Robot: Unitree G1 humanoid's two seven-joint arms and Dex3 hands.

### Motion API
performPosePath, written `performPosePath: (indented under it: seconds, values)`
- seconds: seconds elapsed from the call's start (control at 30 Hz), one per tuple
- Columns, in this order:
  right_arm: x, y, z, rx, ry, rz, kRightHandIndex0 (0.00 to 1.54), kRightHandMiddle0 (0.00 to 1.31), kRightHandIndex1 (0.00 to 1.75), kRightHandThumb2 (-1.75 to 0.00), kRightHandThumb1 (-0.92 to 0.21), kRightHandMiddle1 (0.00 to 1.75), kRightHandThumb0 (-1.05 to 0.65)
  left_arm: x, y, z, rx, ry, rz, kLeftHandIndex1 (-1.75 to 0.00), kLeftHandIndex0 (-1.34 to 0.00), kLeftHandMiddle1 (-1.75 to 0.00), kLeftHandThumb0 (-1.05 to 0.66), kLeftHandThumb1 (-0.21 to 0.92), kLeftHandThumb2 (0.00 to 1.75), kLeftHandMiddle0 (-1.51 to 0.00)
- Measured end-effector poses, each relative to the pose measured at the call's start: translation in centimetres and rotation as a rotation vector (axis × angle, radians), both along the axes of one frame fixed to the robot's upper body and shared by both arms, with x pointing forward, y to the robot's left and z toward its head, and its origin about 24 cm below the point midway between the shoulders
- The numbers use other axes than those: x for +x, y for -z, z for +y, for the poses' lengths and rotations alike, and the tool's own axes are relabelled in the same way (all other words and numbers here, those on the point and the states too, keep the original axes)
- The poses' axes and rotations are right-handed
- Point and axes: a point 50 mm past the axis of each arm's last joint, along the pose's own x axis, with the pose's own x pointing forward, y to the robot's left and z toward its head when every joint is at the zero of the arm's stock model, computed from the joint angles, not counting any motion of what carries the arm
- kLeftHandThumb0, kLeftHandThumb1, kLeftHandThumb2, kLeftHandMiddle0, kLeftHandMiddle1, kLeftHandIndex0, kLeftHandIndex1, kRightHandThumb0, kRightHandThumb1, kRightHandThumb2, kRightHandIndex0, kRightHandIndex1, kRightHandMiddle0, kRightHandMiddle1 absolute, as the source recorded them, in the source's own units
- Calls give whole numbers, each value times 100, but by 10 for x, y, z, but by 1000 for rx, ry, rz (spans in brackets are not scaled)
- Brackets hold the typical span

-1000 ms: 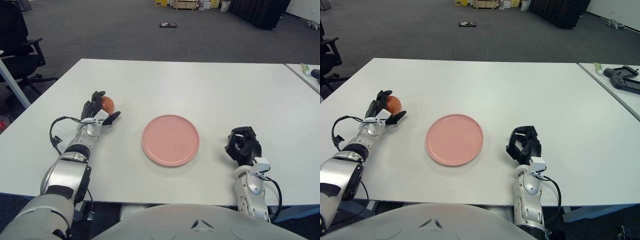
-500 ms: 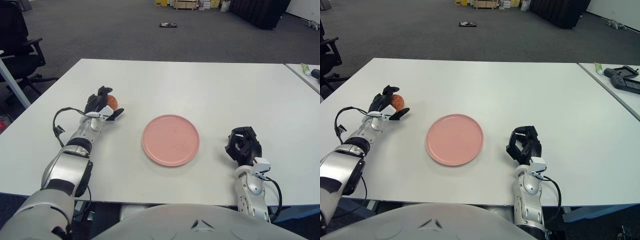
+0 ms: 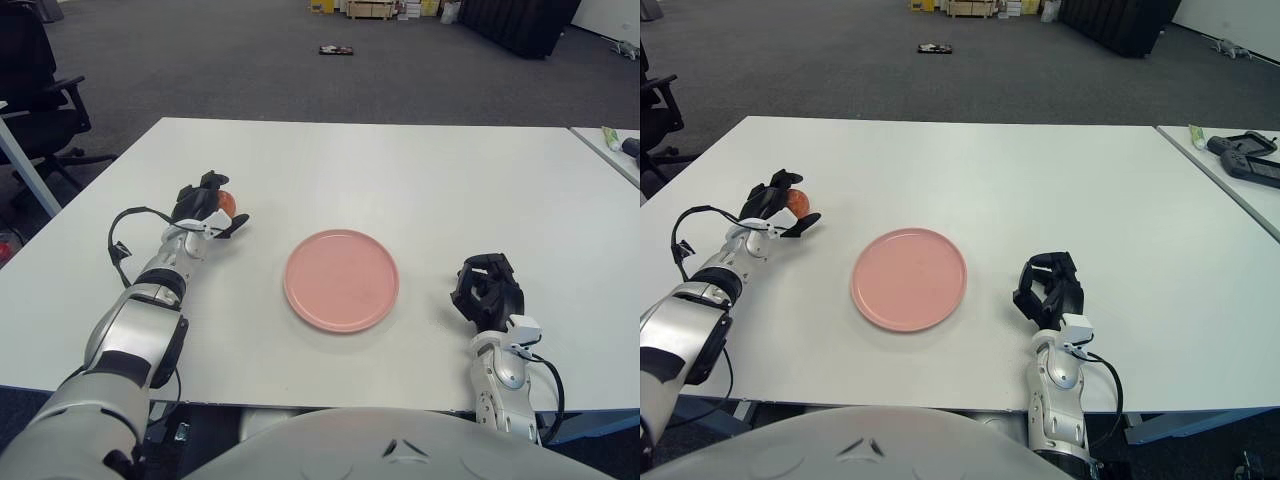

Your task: Put the apple into the plate.

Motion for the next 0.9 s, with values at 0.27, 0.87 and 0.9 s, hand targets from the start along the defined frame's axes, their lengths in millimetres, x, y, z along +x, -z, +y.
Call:
performPosePath:
  seconds: [0.27,0.87,0.9]
  values:
    - [0,0,-2,-11,8,7,76,42,175,-101,-56,175,-41,-1,2,2,10,-1,21,-107,0,-68,-89,69,72,0]
    - [-1,0,-4,-15,17,11,76,42,175,-101,-56,175,-41,-3,4,4,23,-1,31,-114,0,-106,-79,64,82,-1]
    - [-1,0,-5,-15,18,11,76,42,175,-101,-56,175,-41,-3,4,5,23,-2,32,-115,0,-112,-78,62,85,-1]
